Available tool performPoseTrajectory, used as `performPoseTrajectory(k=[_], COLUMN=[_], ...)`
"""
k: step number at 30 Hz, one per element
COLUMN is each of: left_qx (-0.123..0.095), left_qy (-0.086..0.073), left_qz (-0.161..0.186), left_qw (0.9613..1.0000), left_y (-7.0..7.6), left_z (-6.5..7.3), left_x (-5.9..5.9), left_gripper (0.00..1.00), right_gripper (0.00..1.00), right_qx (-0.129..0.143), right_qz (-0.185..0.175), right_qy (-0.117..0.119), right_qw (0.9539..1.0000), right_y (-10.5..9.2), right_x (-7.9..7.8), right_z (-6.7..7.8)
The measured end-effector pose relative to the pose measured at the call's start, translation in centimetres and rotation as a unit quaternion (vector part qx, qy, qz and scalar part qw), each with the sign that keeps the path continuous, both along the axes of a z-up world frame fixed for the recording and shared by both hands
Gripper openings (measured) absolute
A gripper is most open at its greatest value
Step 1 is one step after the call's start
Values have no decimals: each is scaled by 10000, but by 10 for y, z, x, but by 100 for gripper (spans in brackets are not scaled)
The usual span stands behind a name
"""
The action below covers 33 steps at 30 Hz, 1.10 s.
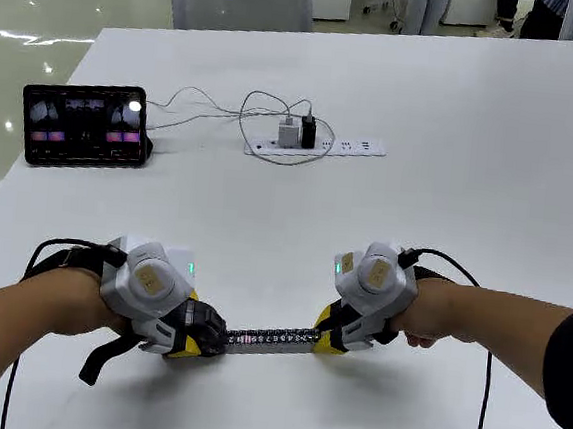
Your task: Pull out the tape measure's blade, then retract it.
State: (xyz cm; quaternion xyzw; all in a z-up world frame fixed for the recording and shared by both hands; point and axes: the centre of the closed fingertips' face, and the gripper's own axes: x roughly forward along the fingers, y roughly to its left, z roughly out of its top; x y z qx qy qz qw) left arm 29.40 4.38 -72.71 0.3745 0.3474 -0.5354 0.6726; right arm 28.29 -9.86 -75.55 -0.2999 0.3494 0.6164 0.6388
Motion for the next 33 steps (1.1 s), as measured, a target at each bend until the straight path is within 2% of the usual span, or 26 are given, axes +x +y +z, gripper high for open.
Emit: performPoseTrajectory(k=[33], left_qx=[4], left_qy=[-1], left_qz=[-4], left_qw=[10000], left_y=[0], left_z=[0], left_x=[0], left_gripper=[32], right_gripper=[9], right_qx=[-106], right_qz=[-27], right_qy=[-42], right_qw=[9999], right_y=[-24], right_x=[0], right_z=[2])
